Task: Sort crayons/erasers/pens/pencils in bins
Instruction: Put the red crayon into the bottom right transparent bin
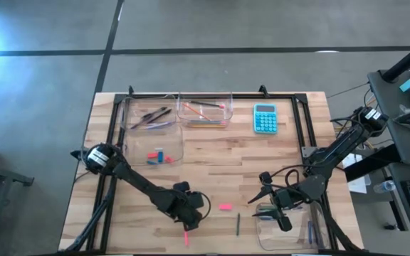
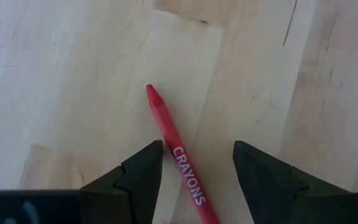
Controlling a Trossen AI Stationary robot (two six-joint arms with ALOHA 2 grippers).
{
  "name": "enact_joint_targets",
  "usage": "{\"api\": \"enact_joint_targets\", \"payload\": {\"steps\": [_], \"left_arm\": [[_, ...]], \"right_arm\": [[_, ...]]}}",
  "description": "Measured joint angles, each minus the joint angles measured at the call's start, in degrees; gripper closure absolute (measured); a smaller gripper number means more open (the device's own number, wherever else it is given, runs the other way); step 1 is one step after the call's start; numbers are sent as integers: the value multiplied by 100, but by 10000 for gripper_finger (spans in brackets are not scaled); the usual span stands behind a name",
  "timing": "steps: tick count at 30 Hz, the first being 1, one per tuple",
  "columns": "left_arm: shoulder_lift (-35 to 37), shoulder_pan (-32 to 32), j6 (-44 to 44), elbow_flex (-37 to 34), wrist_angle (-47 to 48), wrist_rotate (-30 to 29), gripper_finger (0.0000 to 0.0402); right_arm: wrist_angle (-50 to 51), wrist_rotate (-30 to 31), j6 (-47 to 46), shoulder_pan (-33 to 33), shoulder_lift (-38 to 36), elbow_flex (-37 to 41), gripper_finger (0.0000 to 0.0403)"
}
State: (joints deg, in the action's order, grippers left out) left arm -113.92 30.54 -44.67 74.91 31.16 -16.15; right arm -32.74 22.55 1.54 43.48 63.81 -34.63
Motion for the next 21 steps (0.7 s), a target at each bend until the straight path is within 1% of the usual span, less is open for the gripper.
{"api": "enact_joint_targets", "payload": {"steps": [6,9,13,19,21], "left_arm": [[-108,-57,1,5,-28,36,219],[-116,-72,0,4,-52,-52,237],[-130,-79,-3,-1,-118,-317,284],[-199,-166,39,-10,-150,-549,372],[-200,-217,47,-14,-138,-585,391]], "right_arm": [[-5,0,-1,0,0,7,225],[-5,0,-2,0,0,9,225],[-5,0,-2,0,0,9,225],[-5,2,-2,0,0,11,225],[-5,2,-4,0,0,11,225]]}}
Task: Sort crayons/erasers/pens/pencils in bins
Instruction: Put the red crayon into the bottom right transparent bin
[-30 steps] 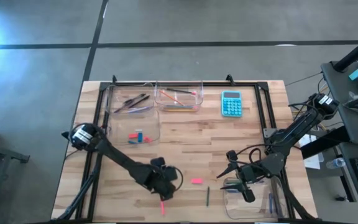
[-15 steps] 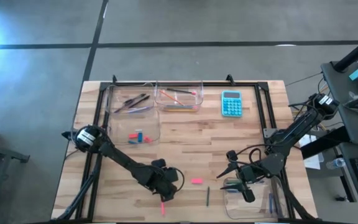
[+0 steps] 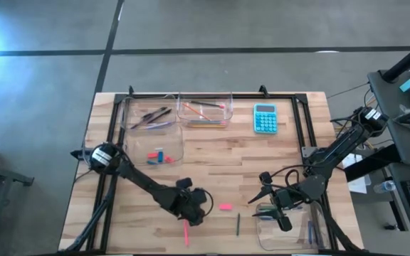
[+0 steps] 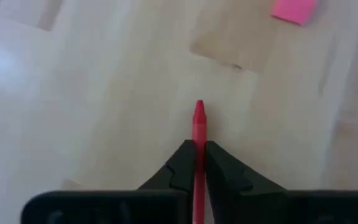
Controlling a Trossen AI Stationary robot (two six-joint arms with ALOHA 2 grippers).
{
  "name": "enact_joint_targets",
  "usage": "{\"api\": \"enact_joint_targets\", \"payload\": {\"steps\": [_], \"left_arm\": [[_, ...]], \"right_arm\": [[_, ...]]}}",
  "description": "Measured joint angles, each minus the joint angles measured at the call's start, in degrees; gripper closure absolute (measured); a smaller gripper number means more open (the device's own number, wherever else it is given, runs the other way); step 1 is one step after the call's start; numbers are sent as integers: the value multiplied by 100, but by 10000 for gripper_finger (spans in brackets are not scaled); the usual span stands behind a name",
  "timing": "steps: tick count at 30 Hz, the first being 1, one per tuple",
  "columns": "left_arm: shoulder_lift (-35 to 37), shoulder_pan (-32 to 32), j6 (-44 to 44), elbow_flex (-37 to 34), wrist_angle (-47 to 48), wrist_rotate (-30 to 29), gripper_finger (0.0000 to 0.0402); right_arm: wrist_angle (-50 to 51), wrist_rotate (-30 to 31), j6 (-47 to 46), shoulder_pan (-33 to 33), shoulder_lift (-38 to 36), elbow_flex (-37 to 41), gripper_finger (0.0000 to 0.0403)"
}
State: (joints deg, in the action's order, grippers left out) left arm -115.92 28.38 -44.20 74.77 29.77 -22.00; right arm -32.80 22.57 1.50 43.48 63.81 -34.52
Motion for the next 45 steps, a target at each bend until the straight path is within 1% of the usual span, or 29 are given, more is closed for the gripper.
{"api": "enact_joint_targets", "payload": {"steps": [3,7,11,14,17,20,23,28,31,34,37,45], "left_arm": [[39,-48,20,14,-48,-42,392],[121,-71,285,138,-50,-93,397],[438,-81,579,220,-306,-224,399],[615,-75,989,212,-893,-250,399],[681,-67,1507,196,-1856,-202,400],[721,-81,1953,198,-2757,-22,400],[719,-117,2305,167,-3306,219,400],[719,-122,2702,196,-4038,388,401],[697,-131,2890,194,-4610,607,401],[629,-135,3122,201,-4915,731,401],[567,-150,3257,222,-4976,759,401],[426,-193,3313,224,-5616,858,402]], "right_arm": [[0,0,-29,2,0,0,225],[-1,0,-50,4,0,2,225],[4,25,163,4,-21,2,225],[-1,259,300,17,-96,4,225],[56,304,301,15,-198,7,225],[170,308,260,15,-255,13,225],[220,308,214,15,-267,20,225],[247,308,214,13,-264,20,225],[230,308,256,13,-264,20,225],[188,300,297,15,-281,20,225],[203,297,251,15,-352,20,225],[250,289,277,15,-420,24,225]]}}
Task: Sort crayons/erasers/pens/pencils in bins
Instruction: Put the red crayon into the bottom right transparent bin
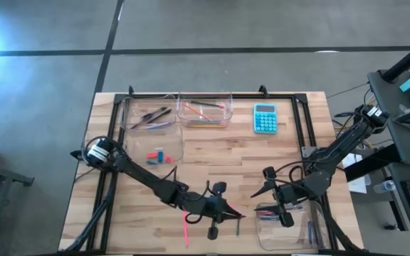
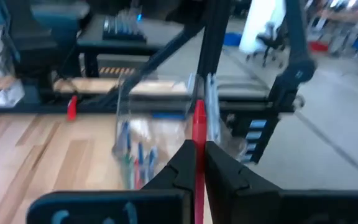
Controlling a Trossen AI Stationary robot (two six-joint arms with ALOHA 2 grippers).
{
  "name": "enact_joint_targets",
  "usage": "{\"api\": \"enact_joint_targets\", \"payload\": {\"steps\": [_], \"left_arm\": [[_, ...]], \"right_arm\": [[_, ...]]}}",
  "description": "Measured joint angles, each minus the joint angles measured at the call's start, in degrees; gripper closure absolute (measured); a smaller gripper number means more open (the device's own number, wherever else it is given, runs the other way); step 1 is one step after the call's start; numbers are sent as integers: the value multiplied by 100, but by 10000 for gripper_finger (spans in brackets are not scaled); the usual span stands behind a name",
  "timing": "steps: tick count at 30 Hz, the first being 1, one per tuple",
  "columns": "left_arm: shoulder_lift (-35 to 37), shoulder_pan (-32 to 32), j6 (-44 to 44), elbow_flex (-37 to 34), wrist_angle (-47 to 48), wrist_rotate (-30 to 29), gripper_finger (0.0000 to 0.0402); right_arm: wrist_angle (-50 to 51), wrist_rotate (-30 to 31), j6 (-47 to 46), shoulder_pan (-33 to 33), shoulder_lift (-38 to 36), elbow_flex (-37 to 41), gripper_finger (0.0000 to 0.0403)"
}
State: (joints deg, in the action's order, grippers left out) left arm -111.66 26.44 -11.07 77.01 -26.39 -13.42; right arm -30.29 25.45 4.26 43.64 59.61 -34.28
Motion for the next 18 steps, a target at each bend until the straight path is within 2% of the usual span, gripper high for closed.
{"api": "enact_joint_targets", "payload": {"steps": [7,13,18], "left_arm": [[-263,-135,0,11,-963,413,401],[-466,-249,303,182,-1125,438,401],[-474,-276,626,279,-1287,244,401]], "right_arm": [[25,-25,68,53,-202,7,225],[-20,-1,268,303,-606,68,225],[55,209,-143,299,-544,296,225]]}}
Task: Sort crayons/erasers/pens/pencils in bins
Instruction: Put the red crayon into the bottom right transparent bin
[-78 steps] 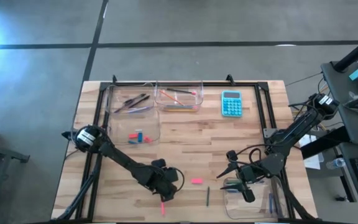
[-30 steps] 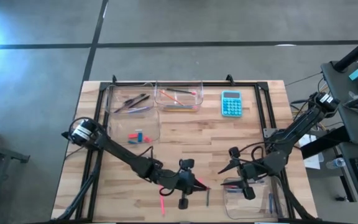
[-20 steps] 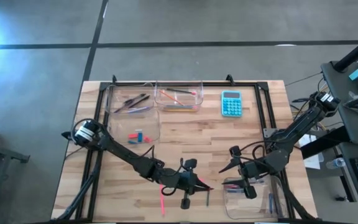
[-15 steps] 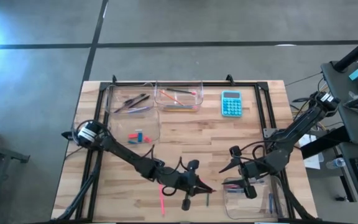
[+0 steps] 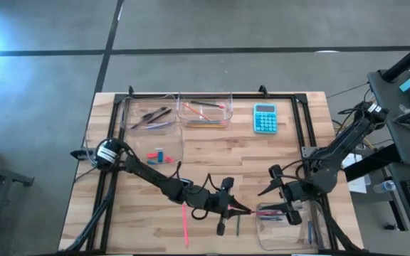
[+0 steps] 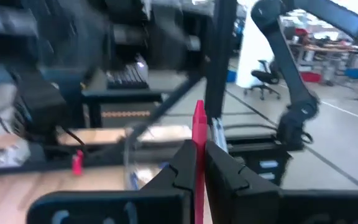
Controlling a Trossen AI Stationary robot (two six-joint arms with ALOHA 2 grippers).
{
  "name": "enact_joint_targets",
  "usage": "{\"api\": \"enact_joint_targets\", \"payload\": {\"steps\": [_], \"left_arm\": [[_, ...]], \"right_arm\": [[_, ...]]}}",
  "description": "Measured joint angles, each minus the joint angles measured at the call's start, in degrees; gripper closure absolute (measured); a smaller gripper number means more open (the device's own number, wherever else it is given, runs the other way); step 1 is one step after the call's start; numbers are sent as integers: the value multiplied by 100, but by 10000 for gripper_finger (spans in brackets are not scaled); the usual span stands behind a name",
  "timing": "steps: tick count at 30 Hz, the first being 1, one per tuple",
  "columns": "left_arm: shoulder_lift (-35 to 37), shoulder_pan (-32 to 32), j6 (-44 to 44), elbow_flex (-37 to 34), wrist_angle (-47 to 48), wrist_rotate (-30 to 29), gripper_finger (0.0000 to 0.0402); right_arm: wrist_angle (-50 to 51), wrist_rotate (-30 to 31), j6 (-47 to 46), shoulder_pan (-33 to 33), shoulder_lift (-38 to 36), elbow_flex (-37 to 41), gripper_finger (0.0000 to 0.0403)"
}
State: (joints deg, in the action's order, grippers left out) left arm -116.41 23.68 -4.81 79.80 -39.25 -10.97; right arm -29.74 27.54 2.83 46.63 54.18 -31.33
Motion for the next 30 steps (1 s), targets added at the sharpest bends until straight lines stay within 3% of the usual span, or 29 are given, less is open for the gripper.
{"api": "enact_joint_targets", "payload": {"steps": [10,30], "left_arm": [[106,-51,373,64,-110,-601,401],[114,-144,427,141,-225,-604,401]], "right_arm": [[-90,112,-66,-14,197,45,225],[-669,226,76,-393,715,8,240]]}}
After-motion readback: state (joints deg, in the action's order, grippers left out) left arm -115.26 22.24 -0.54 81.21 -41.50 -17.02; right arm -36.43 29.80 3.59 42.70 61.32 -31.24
